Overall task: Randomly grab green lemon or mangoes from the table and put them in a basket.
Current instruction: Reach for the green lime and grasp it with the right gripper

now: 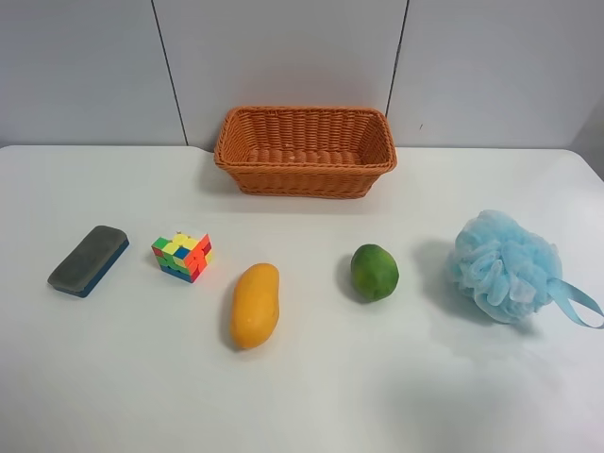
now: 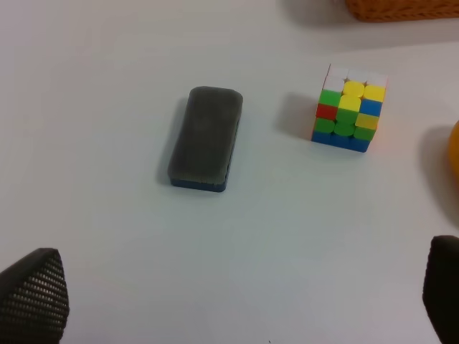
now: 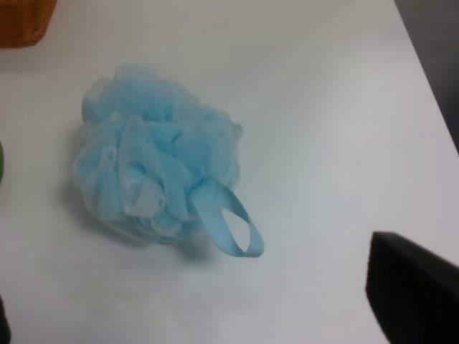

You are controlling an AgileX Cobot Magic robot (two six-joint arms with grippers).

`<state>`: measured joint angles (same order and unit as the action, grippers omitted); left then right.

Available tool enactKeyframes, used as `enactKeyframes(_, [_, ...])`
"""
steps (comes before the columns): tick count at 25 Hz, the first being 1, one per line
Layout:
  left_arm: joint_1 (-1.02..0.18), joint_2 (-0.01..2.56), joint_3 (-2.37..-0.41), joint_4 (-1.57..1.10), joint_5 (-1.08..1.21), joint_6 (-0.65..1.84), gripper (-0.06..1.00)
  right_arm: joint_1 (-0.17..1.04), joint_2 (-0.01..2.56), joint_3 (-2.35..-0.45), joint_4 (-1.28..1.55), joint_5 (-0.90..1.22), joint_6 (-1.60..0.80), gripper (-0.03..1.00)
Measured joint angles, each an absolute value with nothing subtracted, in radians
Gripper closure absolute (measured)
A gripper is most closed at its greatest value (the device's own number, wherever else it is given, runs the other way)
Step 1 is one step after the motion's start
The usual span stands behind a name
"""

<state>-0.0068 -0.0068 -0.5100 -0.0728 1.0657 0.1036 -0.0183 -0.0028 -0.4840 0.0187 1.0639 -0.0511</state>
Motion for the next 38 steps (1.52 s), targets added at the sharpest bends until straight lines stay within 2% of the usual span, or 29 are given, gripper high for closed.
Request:
enactKeyframes(14, [-0.007, -0.007, -0.51, -0.073, 1.066, 0.104, -0.05, -0.018, 0.009, -0.494, 0.027, 1.074, -0.051, -0.02])
enactKeyframes(22, [-0.007, -0.007, -0.51, -0.073, 1.066, 0.104, -0.05, -0.015, 0.384, -0.708, 0.058, 1.091, -0.12, -0.02])
enactKeyframes(28, [-0.007, -0.007, -0.51, -0.073, 1.066, 0.104, -0.05, 0.132, 0.748, -0.838, 0.053, 1.032, -0.143, -0.02])
enactKeyframes(29, [-0.007, -0.007, -0.51, -0.073, 1.066, 0.104, -0.05, 0.132, 0.748, -0.838, 0.053, 1.032, -0.143, -0.02])
enactKeyframes(33, [-0.007, -0.007, -0.51, -0.073, 1.066, 0.104, -0.05, 0.28, 0.998, -0.929, 0.044, 1.014, -0.143, -0.02])
enactKeyframes(38, [-0.007, -0.007, -0.51, -0.073, 1.066, 0.104, -0.05, 0.406, 1.265, -1.04, 0.044, 1.004, -0.143, -0.02])
